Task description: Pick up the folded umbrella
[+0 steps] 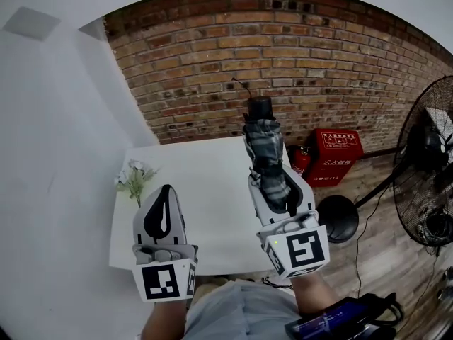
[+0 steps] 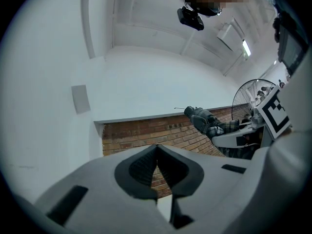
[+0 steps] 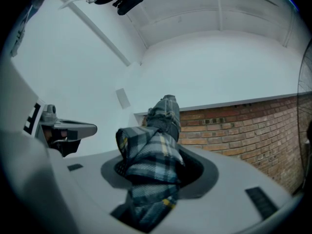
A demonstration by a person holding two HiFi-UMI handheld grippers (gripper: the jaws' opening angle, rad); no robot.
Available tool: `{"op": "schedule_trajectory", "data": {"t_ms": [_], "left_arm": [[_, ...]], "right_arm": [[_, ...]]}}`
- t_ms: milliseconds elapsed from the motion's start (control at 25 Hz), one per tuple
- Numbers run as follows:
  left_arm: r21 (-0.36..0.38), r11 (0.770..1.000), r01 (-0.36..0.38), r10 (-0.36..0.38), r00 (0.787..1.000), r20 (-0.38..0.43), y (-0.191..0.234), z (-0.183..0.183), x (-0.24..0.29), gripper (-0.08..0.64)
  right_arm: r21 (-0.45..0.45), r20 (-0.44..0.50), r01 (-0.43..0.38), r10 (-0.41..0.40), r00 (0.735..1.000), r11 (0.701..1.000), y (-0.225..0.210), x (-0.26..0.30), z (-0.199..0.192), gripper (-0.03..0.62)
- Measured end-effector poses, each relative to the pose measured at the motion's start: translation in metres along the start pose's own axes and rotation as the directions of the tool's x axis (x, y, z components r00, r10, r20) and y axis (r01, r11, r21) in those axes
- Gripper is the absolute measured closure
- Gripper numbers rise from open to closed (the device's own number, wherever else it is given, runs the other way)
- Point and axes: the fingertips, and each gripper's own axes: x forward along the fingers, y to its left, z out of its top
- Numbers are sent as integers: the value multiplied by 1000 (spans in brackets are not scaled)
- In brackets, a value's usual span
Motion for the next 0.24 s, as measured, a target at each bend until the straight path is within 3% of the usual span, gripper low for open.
{"op": "schedule_trajectory", "data": {"t_ms": [240], "left_arm": [[5, 1000, -9, 9, 1000, -6, 0, 0, 6, 554]], "right_arm": [[2, 2, -15, 15, 1000, 1000, -2, 6, 1, 388]]}}
